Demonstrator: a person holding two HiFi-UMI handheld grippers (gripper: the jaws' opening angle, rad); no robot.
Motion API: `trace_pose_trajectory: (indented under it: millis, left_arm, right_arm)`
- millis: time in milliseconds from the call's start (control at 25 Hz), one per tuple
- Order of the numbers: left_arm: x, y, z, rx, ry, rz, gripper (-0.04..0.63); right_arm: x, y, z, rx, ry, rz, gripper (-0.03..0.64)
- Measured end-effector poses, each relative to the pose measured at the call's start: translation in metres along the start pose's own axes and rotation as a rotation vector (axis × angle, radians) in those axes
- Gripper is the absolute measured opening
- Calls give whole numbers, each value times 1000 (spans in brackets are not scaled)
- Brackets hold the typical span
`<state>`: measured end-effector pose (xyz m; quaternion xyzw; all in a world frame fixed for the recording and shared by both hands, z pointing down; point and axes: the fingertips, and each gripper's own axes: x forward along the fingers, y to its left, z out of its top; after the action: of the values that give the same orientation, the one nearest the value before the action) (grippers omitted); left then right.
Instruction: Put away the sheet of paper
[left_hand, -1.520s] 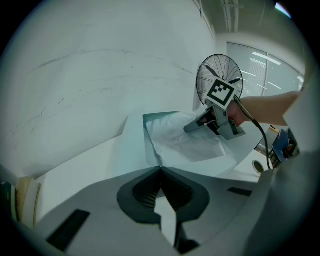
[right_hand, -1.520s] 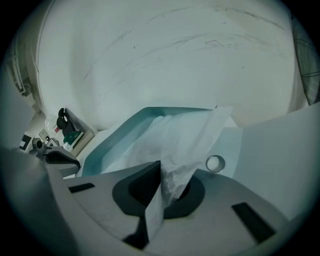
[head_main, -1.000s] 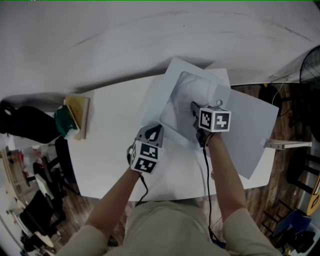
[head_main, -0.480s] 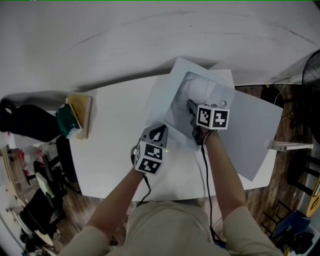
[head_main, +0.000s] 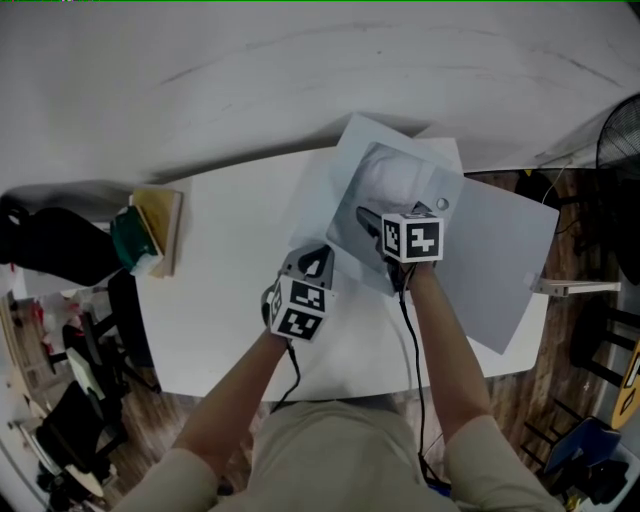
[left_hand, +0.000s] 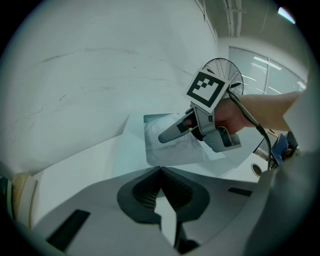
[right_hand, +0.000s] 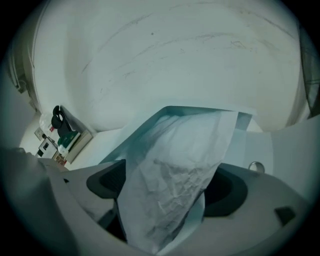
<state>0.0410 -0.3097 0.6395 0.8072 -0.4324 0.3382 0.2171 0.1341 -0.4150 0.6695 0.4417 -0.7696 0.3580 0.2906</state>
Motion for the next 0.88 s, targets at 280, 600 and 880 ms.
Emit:
trace_pose_trajectory:
  millis: [280,600,880]
  left_arm:
    - [-1,1,0,11,6,-12,20]
    - [-26,10,7,6,-26,11,20]
    - [-64,27,38,39,-114,59,20]
  right_arm:
    - [-19,-3,3,-38,-11,-47,483]
    - [-58,-7,14,-14,-65,-67,483]
    - [-112,2,39,-15,-169,-103,480]
